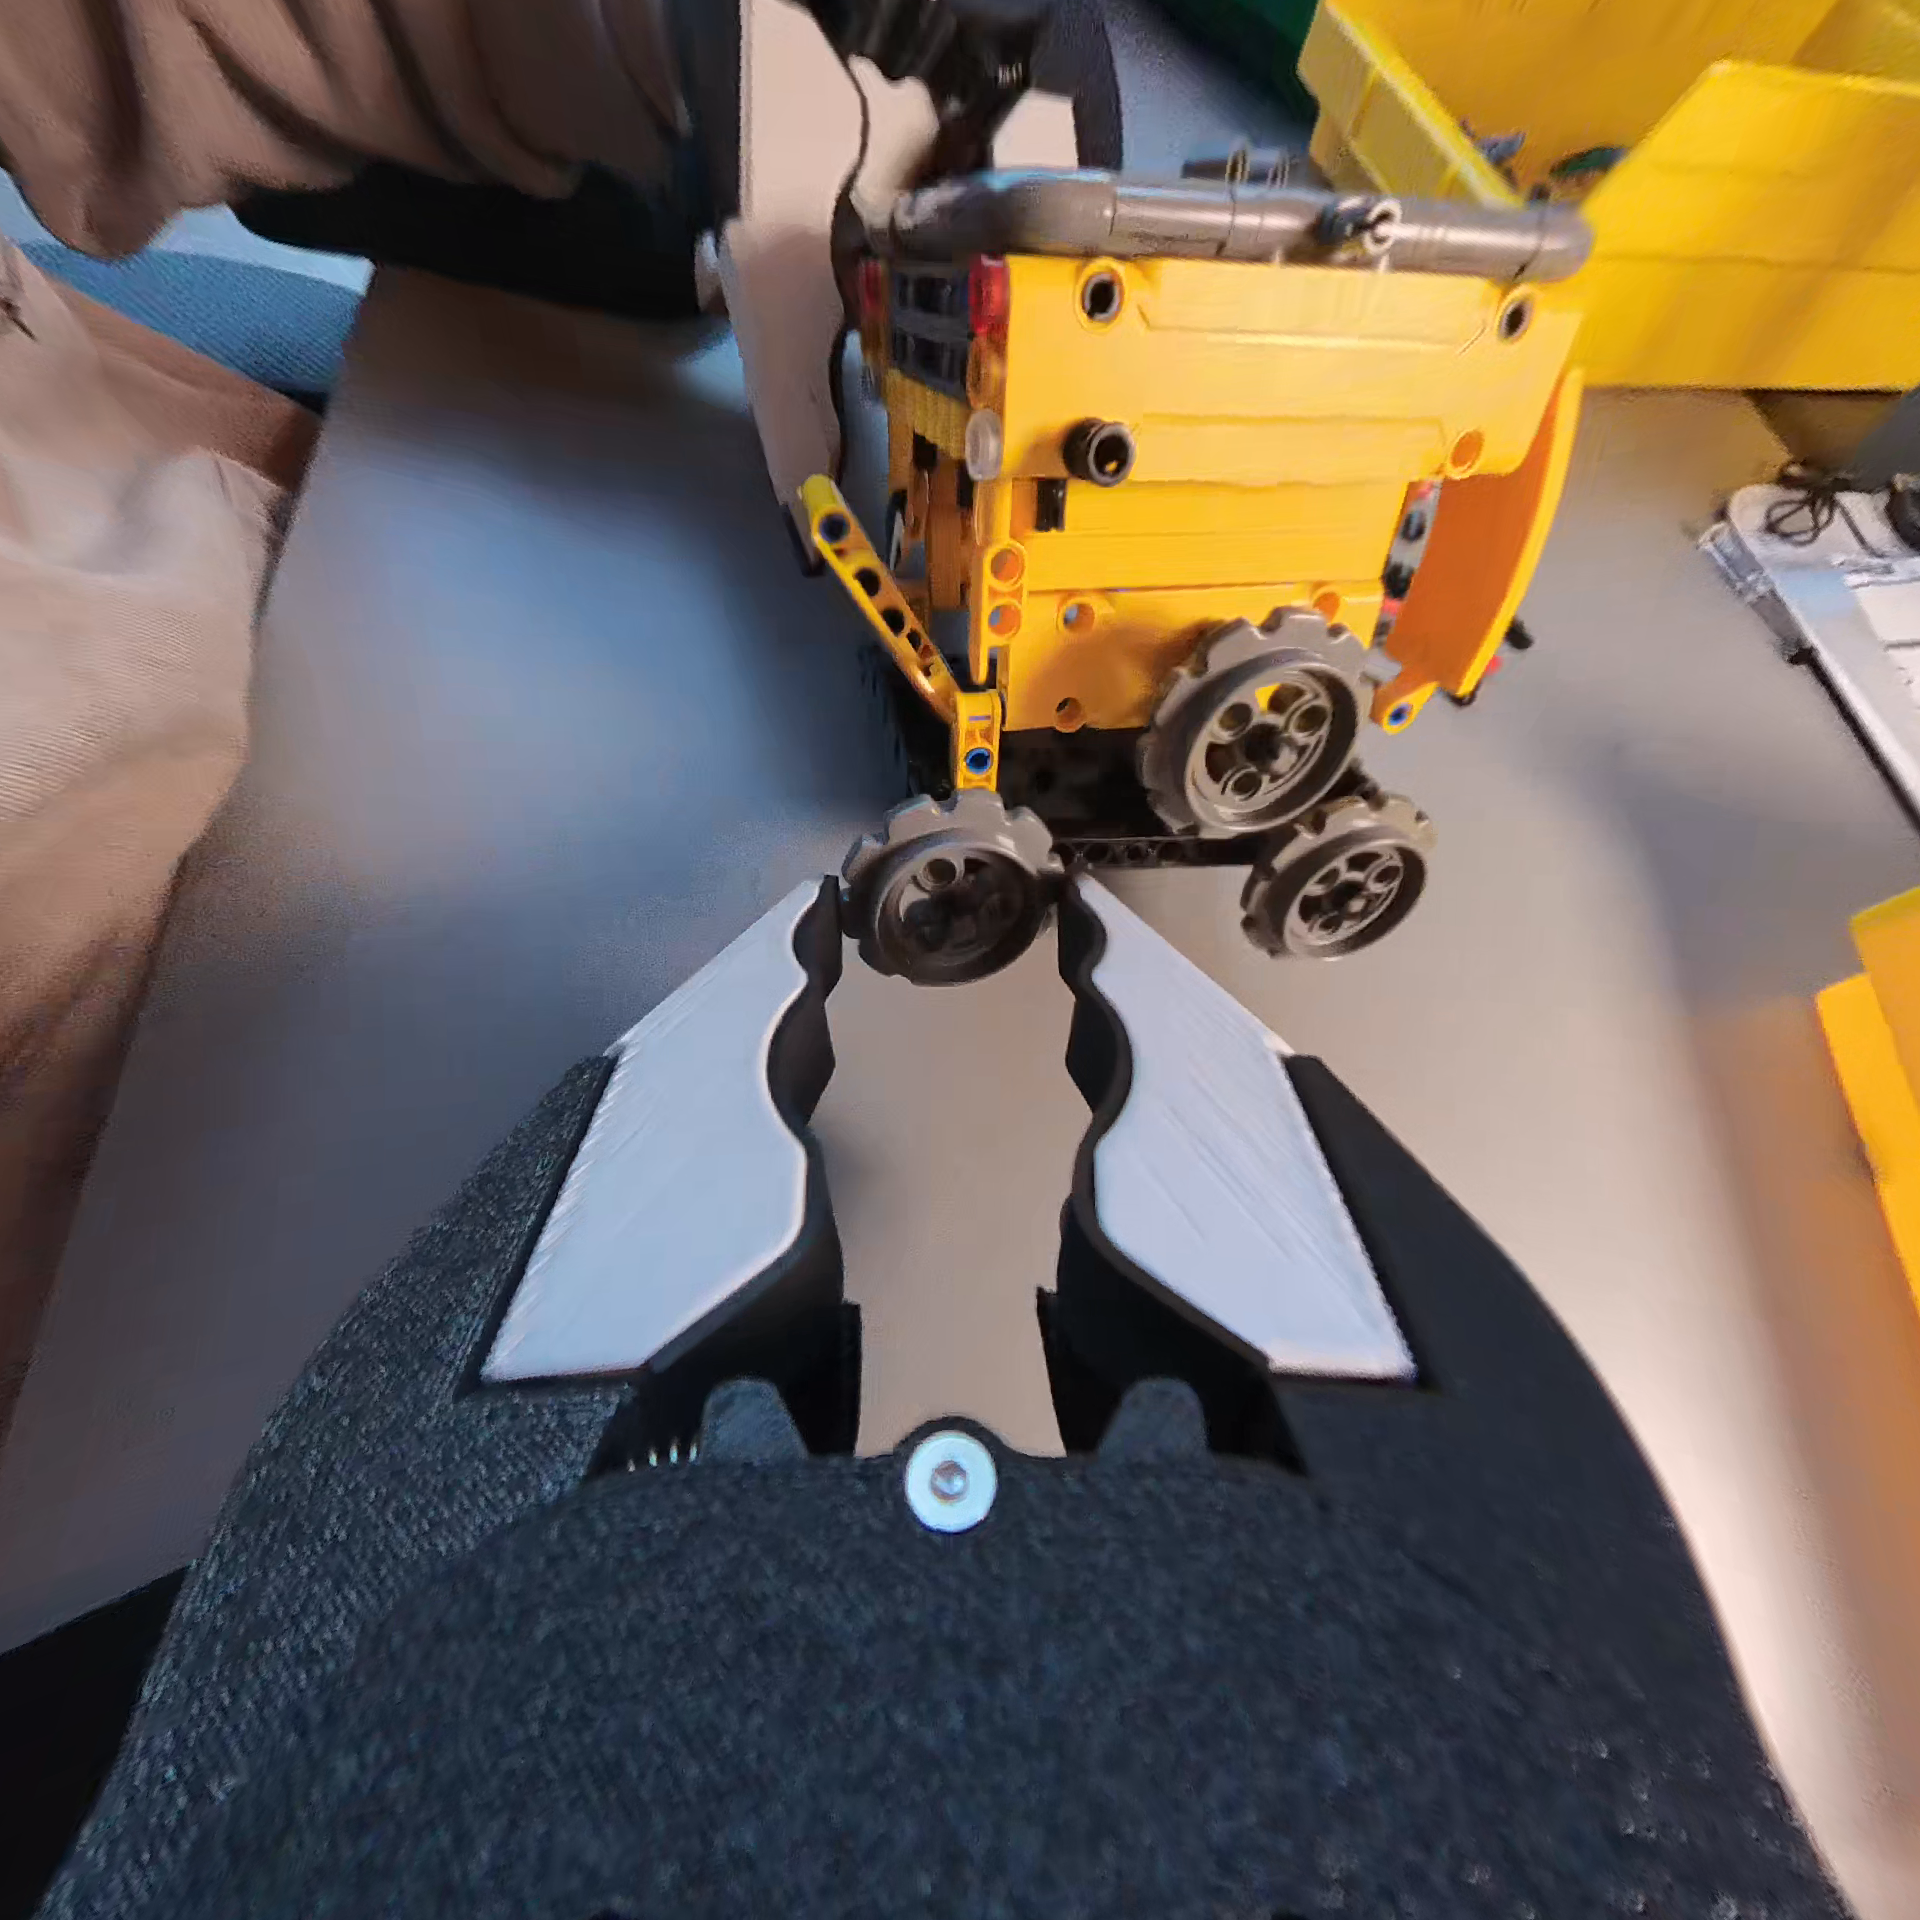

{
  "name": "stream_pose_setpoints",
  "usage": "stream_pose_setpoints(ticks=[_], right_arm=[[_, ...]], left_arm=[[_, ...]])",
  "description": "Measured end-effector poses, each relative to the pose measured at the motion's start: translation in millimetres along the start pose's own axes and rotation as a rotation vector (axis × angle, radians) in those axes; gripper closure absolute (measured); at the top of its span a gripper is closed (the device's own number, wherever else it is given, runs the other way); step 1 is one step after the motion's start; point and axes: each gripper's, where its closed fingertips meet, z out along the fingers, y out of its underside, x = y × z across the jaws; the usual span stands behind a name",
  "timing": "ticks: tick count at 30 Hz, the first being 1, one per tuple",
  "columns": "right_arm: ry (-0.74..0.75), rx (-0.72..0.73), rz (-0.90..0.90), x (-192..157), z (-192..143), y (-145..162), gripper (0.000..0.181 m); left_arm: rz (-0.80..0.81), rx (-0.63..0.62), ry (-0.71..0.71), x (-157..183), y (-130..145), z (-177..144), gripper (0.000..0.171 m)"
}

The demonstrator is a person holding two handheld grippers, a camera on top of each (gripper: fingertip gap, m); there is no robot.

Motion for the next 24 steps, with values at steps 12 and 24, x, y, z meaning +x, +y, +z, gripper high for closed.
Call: stream_pose_setpoints(ticks=[12,24], right_arm=[[0.037,-0.003,-0.201,-6,-29,-67,0.142],[-0.056,0.112,-0.128,-15,-27,-95,0.156]], left_arm=[[-0.002,0.298,-0.112,-24,-51,-88,0.114],[0.329,0.112,0.066,-8,-90,-17,0.121]])
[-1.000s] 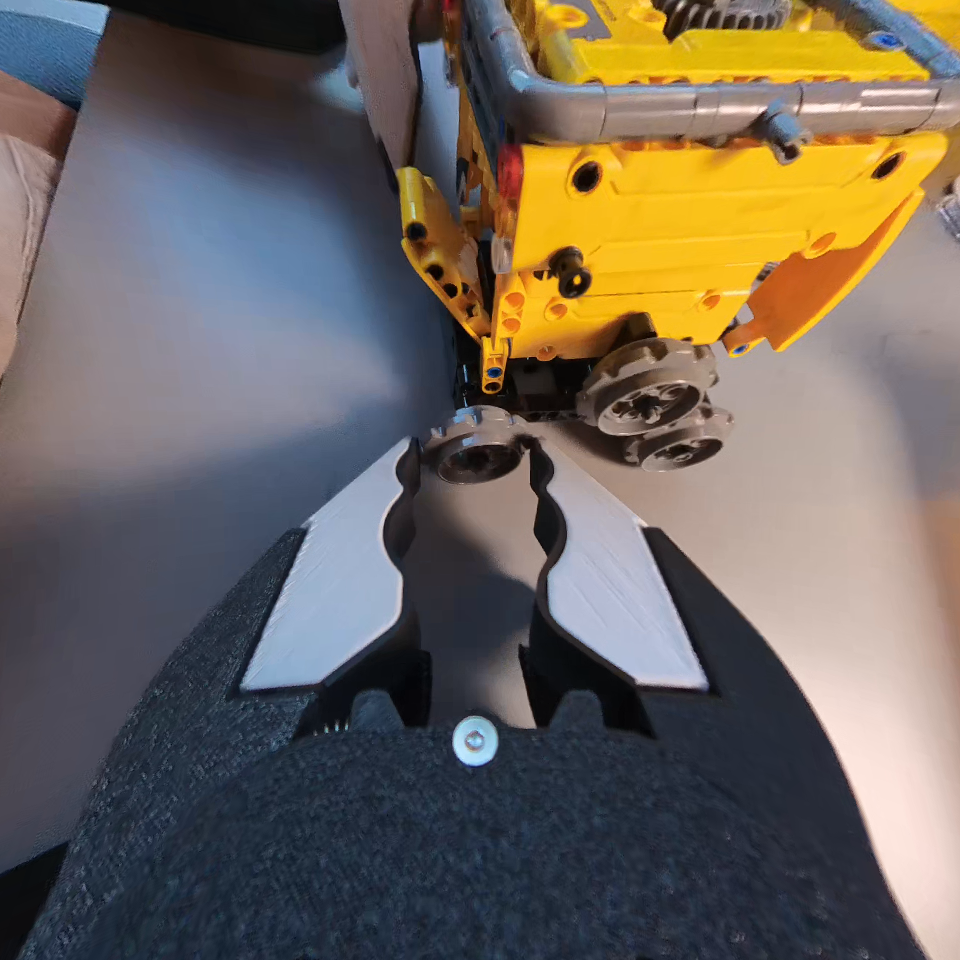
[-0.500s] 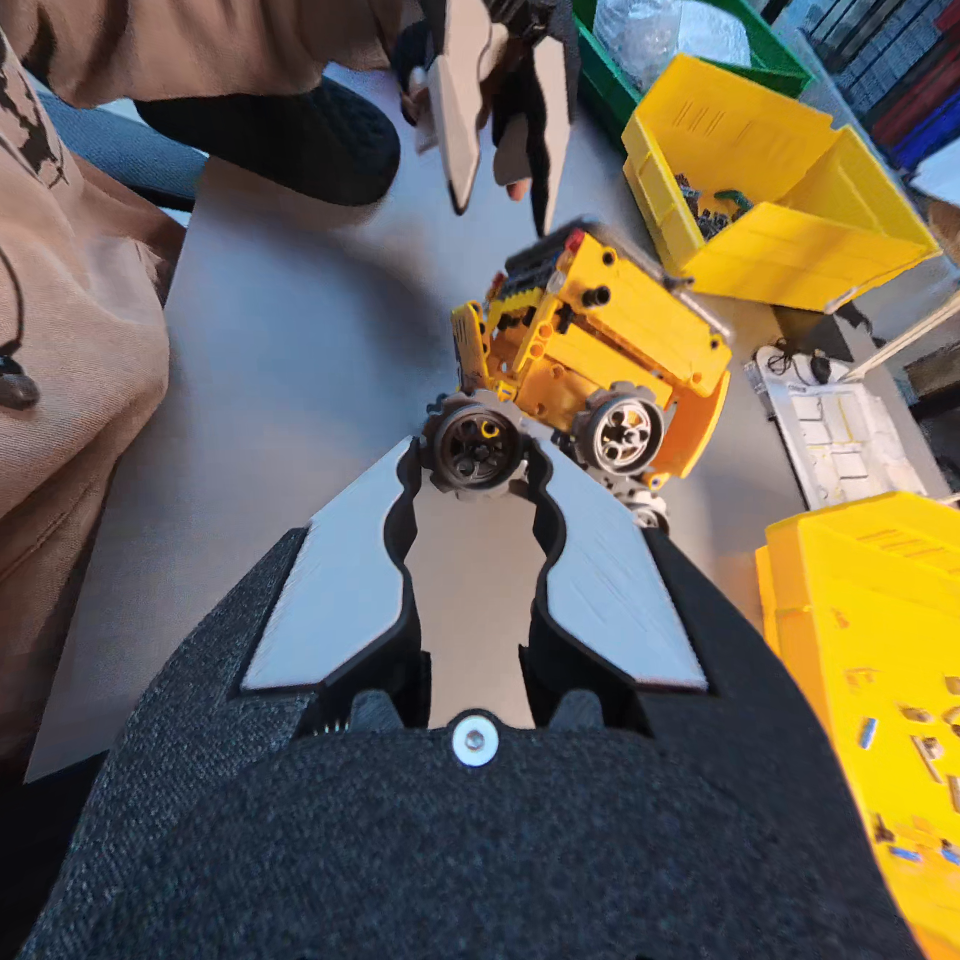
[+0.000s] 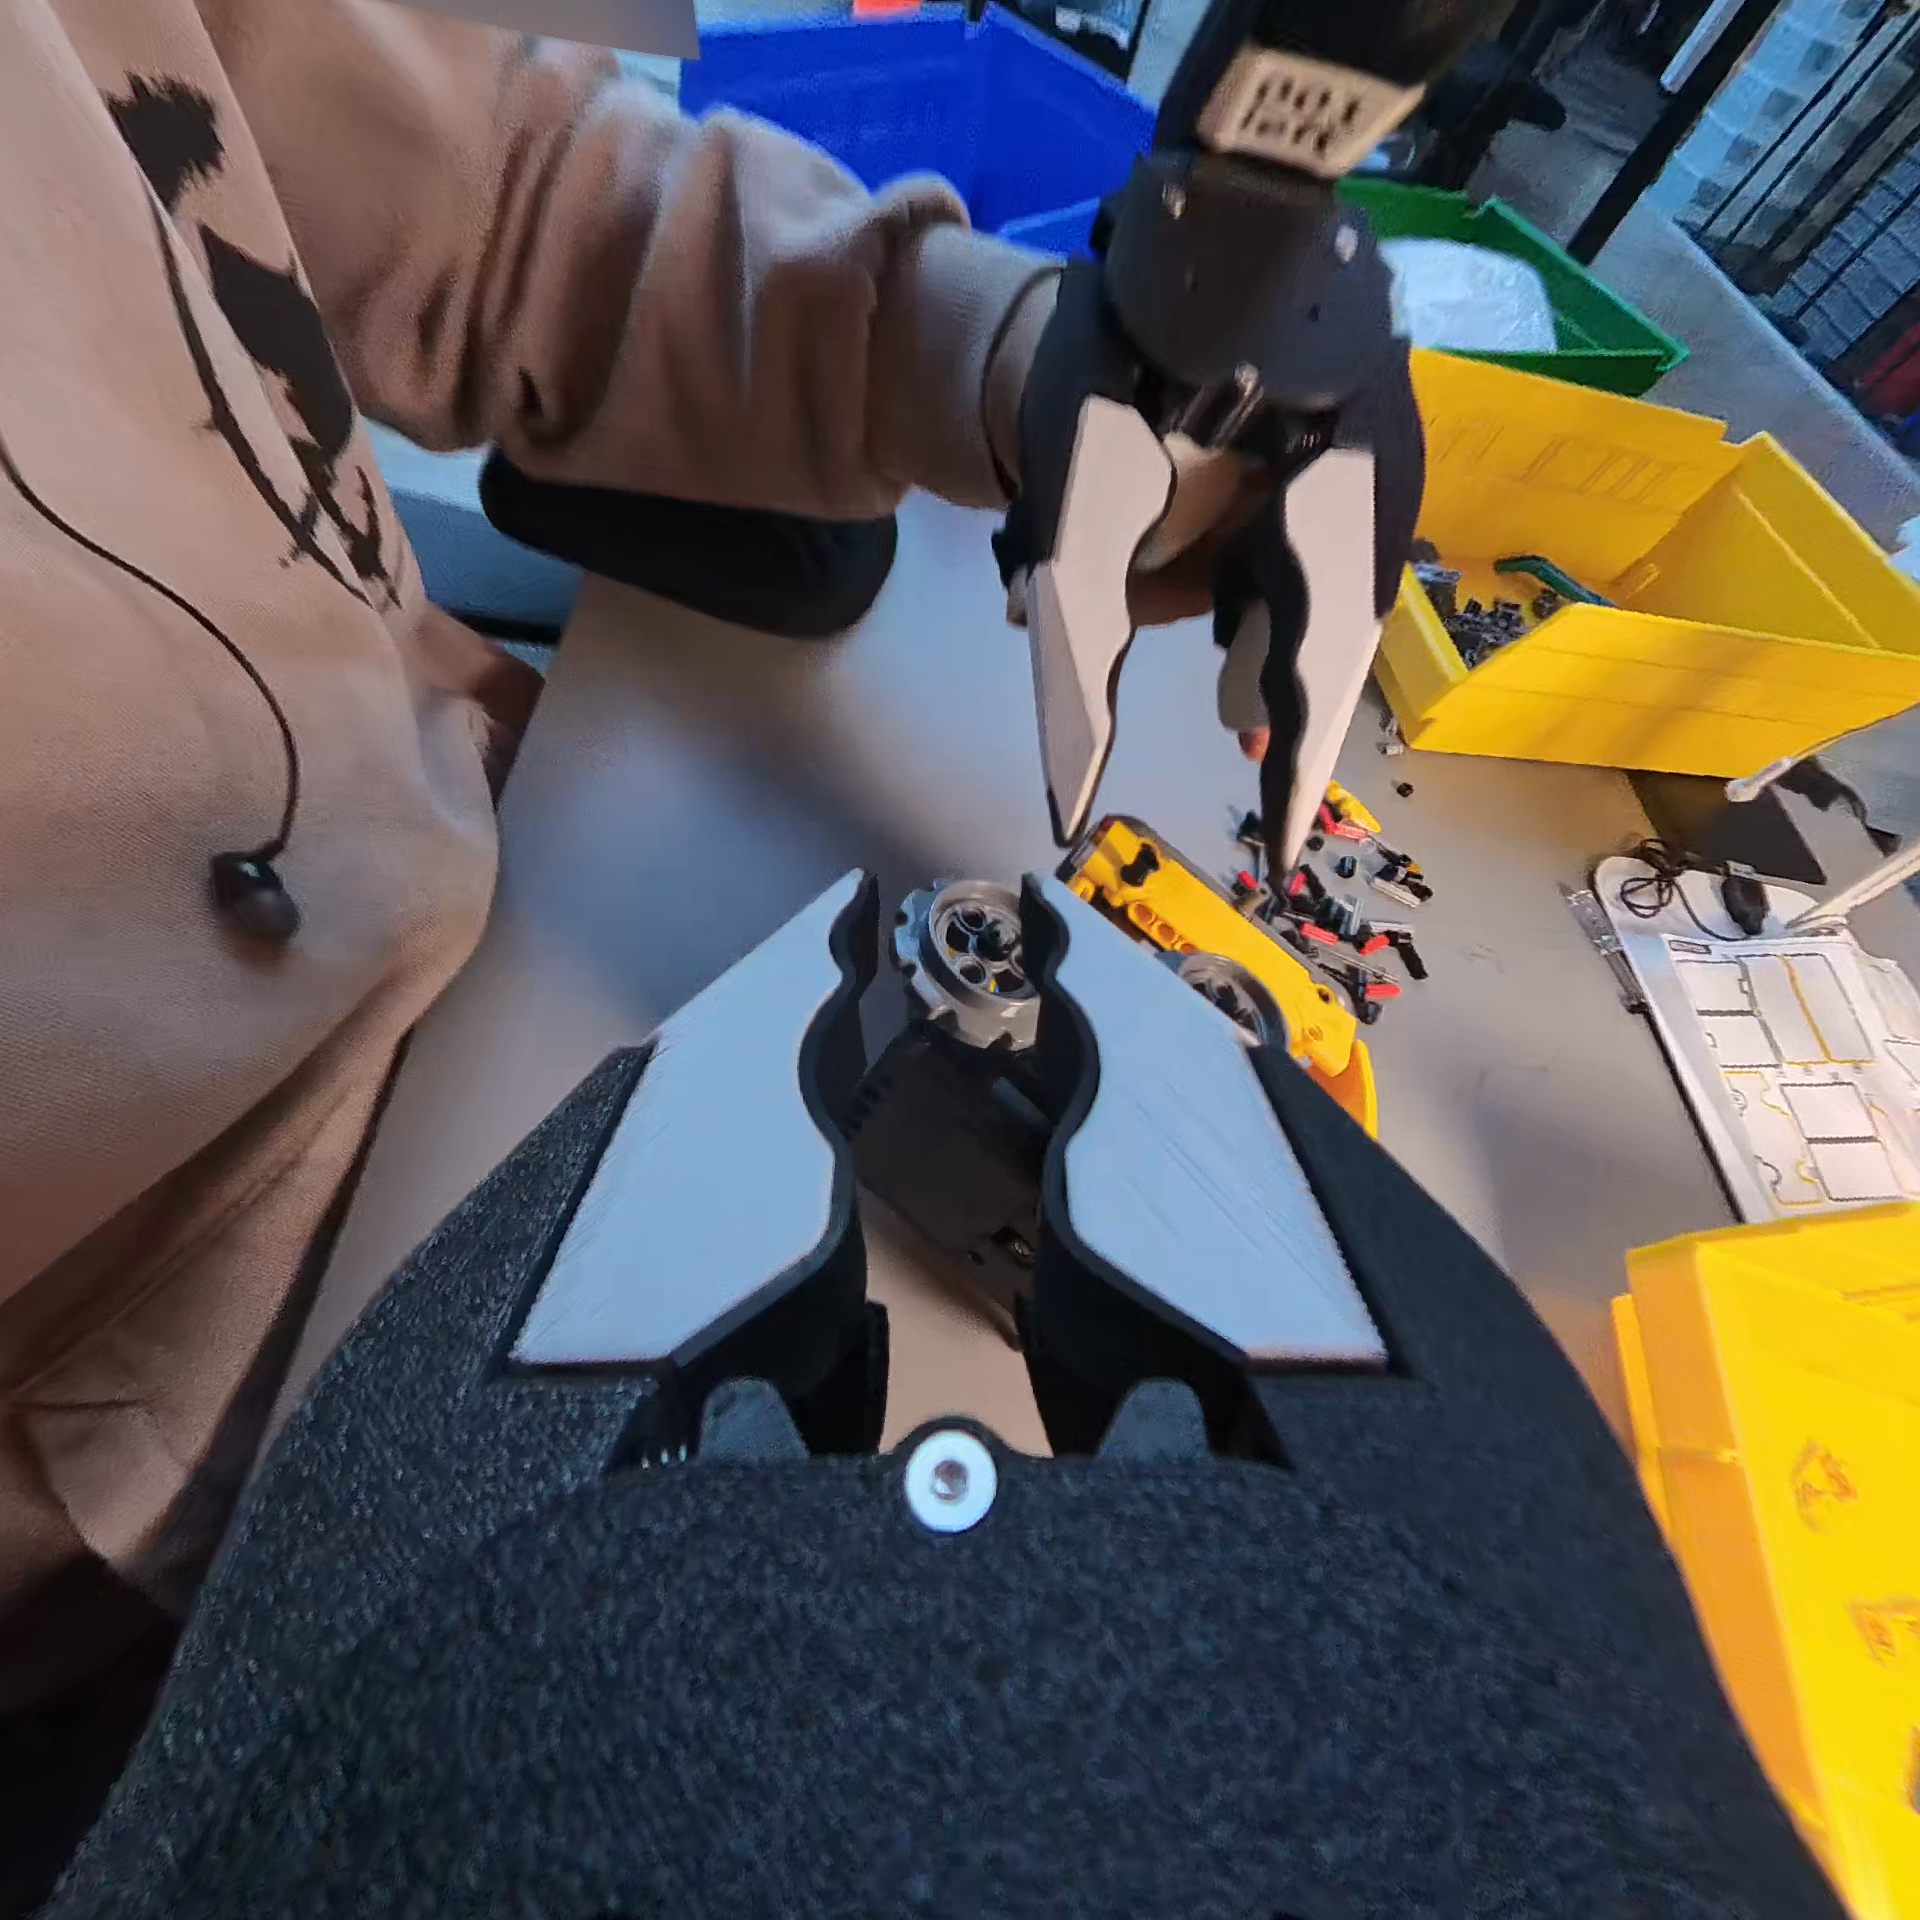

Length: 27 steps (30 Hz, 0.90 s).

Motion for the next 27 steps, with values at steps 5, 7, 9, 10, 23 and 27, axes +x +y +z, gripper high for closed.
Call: stream_pose_setpoints(ticks=[5,7,9,10,23,27], right_arm=[[0.167,0.059,0.127,42,-27,-9,0.157],[0.235,0.031,0.171,57,-30,-2,0.158],[0.236,0.015,0.22,61,-28,4,0.158],[0.233,0.0,0.237,62,-26,8,0.157],[0.032,-0.178,0.193,34,18,22,0.161],[-0.055,-0.134,0.184,28,31,14,0.162]], left_arm=[[-0.008,0.047,0.153,-9,-15,25,0.118],[-0.012,0.036,0.205,-8,-13,33,0.117],[-0.022,0.031,0.257,-1,-12,38,0.121],[-0.033,0.044,0.256,0,-13,38,0.124],[-0.344,0.016,-0.208,27,0,5,0.133],[-0.406,0.089,-0.259,41,8,-13,0.137]])
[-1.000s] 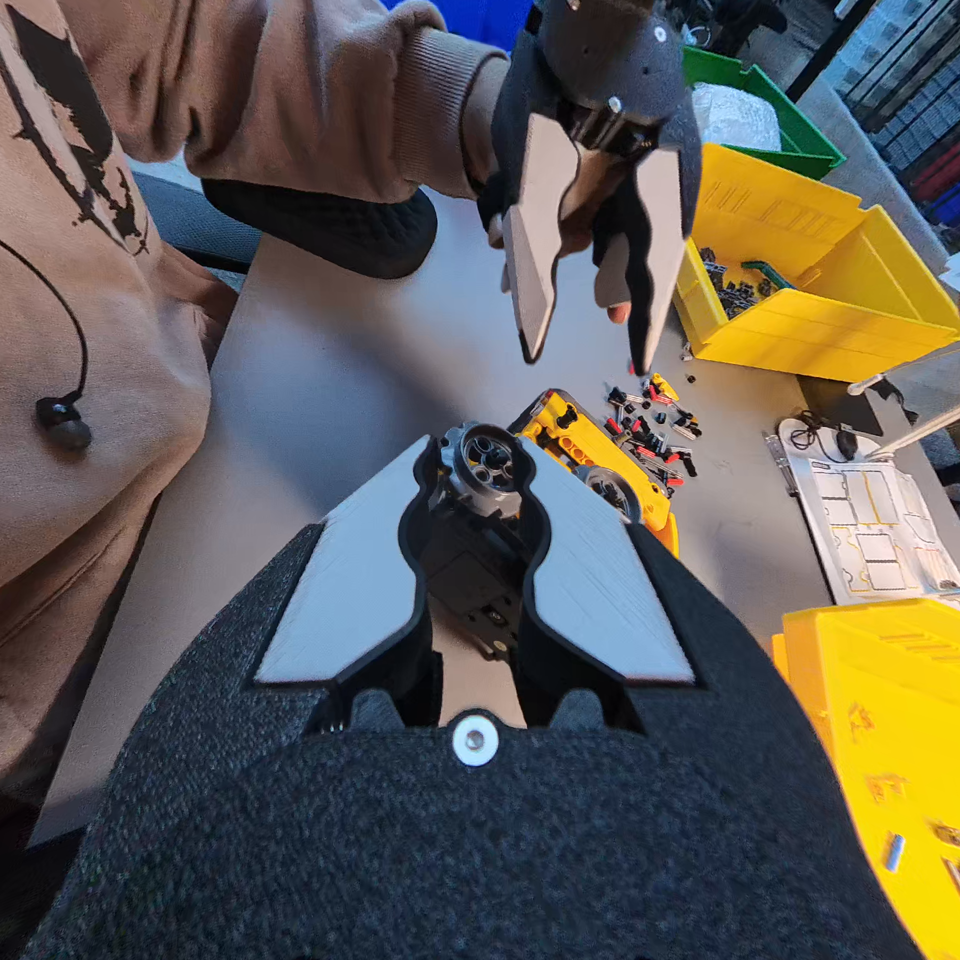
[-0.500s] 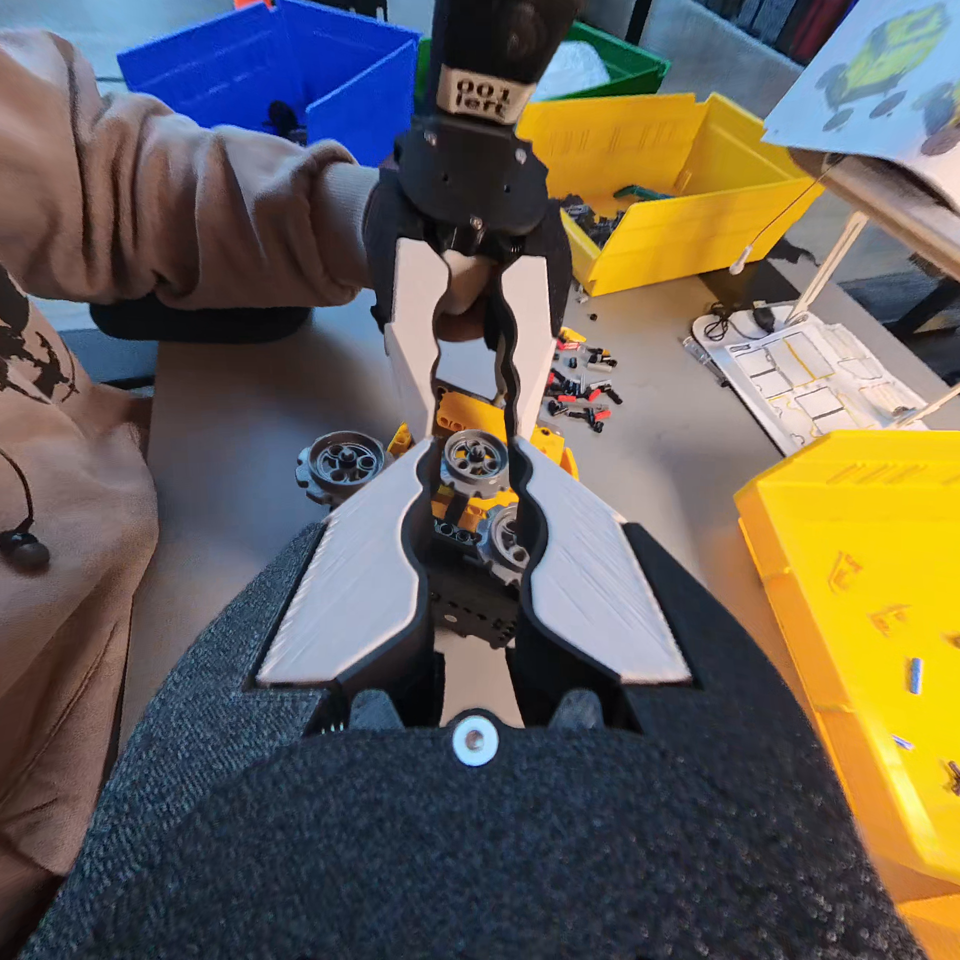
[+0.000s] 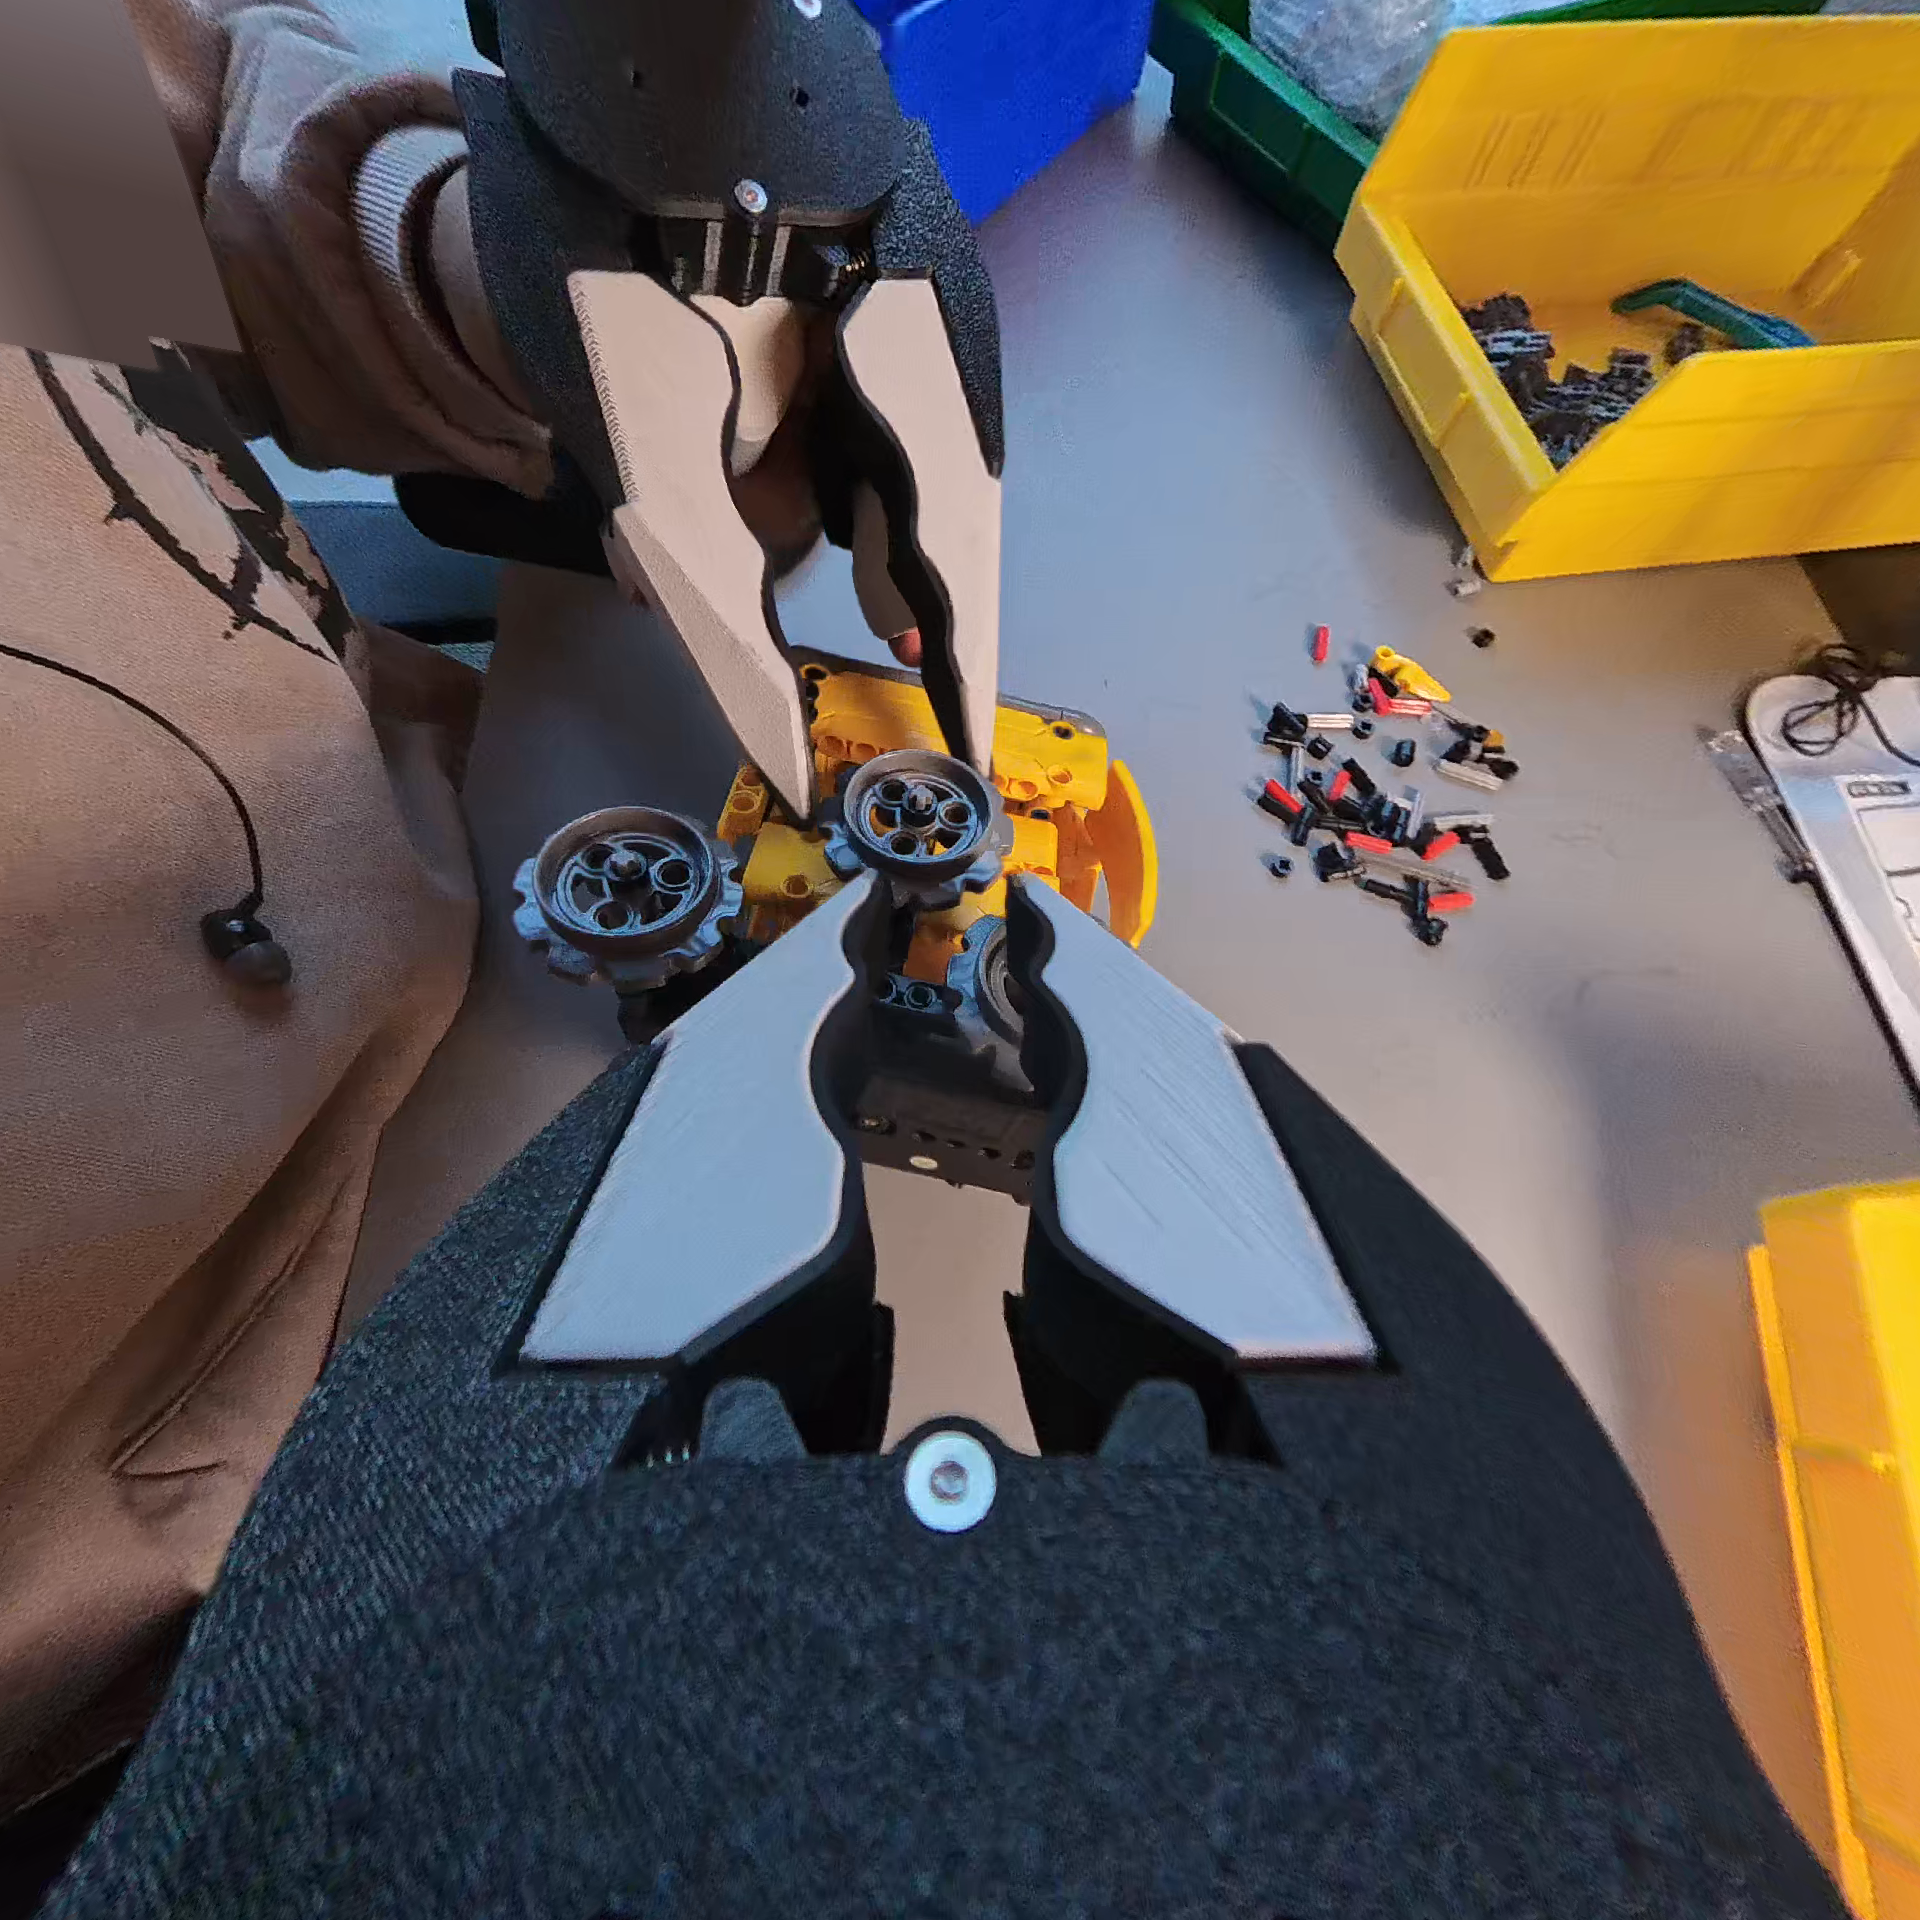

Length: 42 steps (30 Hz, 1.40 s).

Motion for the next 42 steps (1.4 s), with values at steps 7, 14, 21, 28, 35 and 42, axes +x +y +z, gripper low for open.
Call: stream_pose_setpoints(ticks=[7,14,21,28,35,42], right_arm=[[-0.14,0.029,-0.085,-7,18,-12,0.162],[-0.197,0.032,-0.107,-3,22,-13,0.169],[-0.201,-0.073,-0.152,-12,23,-31,0.167],[-0.214,-0.214,-0.083,-14,27,-26,0.169],[-0.256,-0.361,-0.118,-25,35,-20,0.171],[-0.288,-0.469,-0.035,-27,38,-17,0.175]], left_arm=[[-0.057,0.054,-0.066,7,11,-24,0.142],[-0.058,0.168,0.114,10,-6,-51,0.141],[0.214,0.025,0.362,6,0,-27,0.119],[0.259,0.029,0.39,7,2,-10,0.133],[0.217,0.022,0.276,8,4,-14,0.134],[0.231,0.038,0.276,9,7,-16,0.131]])
